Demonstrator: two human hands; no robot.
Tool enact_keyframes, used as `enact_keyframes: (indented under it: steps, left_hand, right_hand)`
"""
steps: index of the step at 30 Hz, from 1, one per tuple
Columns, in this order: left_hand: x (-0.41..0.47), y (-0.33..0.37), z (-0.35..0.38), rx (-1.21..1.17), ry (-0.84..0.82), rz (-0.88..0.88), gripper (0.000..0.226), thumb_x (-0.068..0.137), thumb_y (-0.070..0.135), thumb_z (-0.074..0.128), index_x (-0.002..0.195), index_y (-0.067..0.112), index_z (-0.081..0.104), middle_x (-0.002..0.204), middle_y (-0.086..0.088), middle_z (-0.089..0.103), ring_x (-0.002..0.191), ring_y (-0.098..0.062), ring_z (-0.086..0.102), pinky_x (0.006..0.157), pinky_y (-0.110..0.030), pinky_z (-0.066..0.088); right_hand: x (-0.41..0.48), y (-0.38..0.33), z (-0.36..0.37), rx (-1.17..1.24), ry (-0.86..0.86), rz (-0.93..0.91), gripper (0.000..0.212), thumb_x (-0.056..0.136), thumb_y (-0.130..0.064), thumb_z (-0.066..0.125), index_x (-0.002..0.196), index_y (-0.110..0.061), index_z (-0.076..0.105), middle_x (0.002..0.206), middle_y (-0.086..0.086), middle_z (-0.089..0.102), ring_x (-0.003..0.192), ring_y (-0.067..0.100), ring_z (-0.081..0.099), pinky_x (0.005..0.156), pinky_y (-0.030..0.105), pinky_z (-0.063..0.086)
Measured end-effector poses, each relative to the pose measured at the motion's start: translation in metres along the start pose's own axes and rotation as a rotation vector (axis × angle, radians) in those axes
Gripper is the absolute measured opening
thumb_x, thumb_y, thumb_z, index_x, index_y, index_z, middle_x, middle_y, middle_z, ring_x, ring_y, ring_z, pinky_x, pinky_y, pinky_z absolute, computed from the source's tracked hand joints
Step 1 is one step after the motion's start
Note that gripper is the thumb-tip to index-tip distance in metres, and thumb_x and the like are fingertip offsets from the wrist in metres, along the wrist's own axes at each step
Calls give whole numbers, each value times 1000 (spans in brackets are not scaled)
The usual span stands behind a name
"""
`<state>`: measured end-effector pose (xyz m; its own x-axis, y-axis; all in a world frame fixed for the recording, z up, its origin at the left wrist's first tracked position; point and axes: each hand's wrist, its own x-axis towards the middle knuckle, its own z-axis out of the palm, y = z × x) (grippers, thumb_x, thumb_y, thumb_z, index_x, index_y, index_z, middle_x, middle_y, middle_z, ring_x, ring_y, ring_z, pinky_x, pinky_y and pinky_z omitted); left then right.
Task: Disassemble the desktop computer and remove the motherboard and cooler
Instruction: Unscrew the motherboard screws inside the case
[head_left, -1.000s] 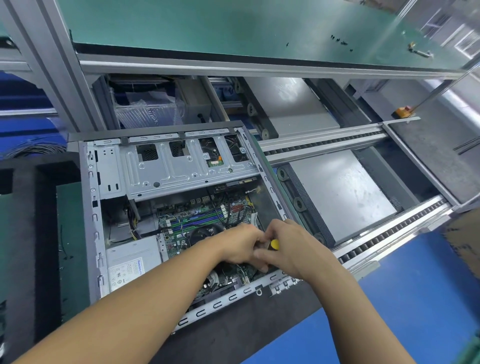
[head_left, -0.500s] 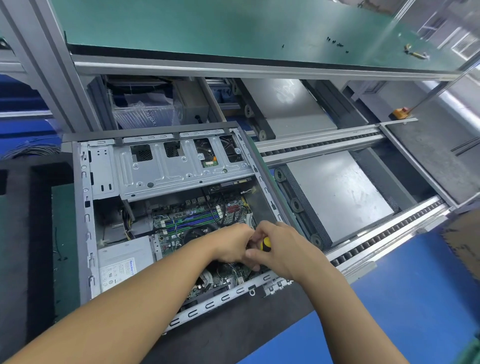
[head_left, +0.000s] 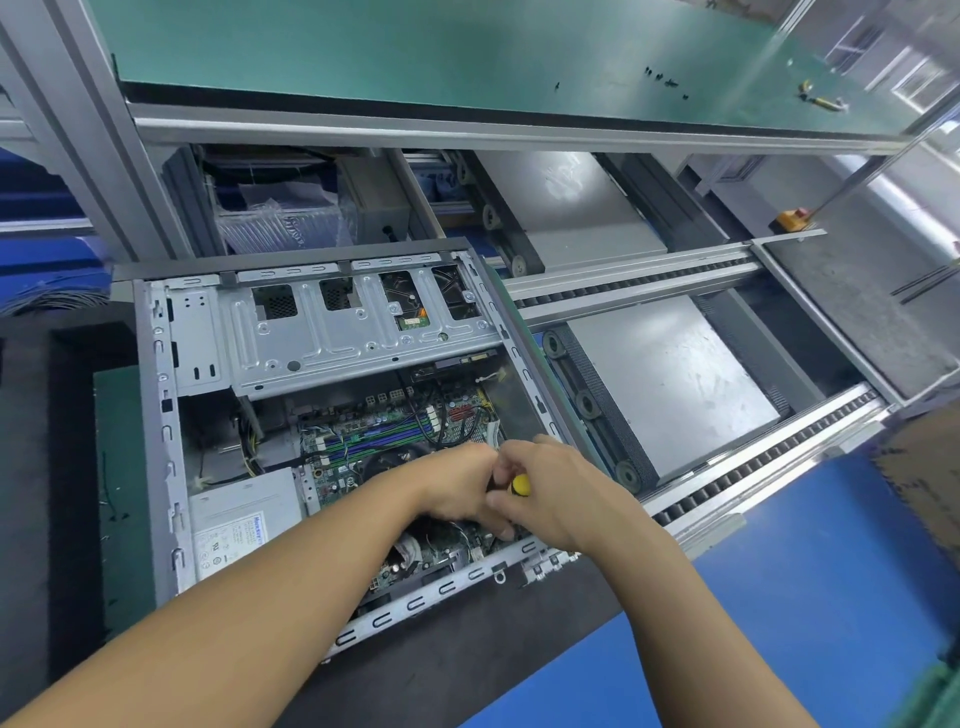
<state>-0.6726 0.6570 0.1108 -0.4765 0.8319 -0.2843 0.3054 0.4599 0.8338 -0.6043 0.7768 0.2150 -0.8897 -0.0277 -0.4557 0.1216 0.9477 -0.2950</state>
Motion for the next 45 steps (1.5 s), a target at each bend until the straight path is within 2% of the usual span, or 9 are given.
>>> enact_keyframes:
  steps: [5,12,19,23,26,29,33,39,45]
  left_hand:
    - [0,1,-1,9,-11,43,38,71,31,88,96,14,66,90,-1,71,85,-17,65,77,-37,53]
    - [2,-7,-4,45,-8,35,25,71,32,87,69,24,63,64,13,61,56,3,52,54,-18,39]
    - [3,-5,-1,38,26,90,42,66,36,90,95,19,65,88,3,71,84,-11,65,73,-31,51]
    - [3,-10,-4,75,-8,58,32,69,36,88,71,32,57,69,14,62,61,10,55,53,-12,37]
    - [5,-12,-2,91,-10,28,28,70,33,87,69,25,61,68,10,65,58,2,57,57,-23,44]
    - [6,-9,2,79,20,25,34,68,35,88,82,16,63,74,0,66,67,-15,60,60,-31,49]
    - [4,-7,1,77,7,43,38,66,38,90,80,20,60,73,7,63,65,-6,57,56,-24,43]
    - [2,-7,-4,103,-17,6,27,72,30,87,83,14,69,80,3,73,71,-11,65,67,-29,52]
    - [1,-1,3,80,41,21,36,68,36,88,88,16,65,84,-2,70,78,-17,63,70,-36,53]
  right_hand:
    - [-1,-3,-1,-44,68,70,19,94,-38,62,97,-23,51,92,-2,52,81,21,53,55,29,33]
    - [-2,-2,-6,-66,-44,22,20,88,-13,61,99,-29,62,108,-4,51,97,21,55,82,37,50]
    - [1,-5,-3,-75,91,107,21,91,-38,65,93,-22,52,88,-3,53,73,18,53,51,26,31]
    - [1,-6,-6,-86,31,11,12,91,-19,62,99,-26,56,103,-5,52,96,18,53,68,29,38]
    - [1,-6,-8,-53,-17,-6,18,90,-17,61,105,-26,62,110,-3,54,96,19,52,79,32,47]
    - [0,-7,-6,-44,35,19,17,91,-37,64,104,-26,59,103,-2,54,88,20,55,67,31,43]
    - [1,-7,-2,-83,85,82,18,96,-37,60,101,-21,54,92,0,54,76,18,51,51,25,30]
    - [0,-6,-7,-54,-17,28,22,92,-13,55,108,-25,62,112,-1,53,99,22,55,83,36,49]
    - [2,-8,3,-49,69,49,16,95,-36,59,104,-23,58,102,-2,53,87,20,52,69,30,38]
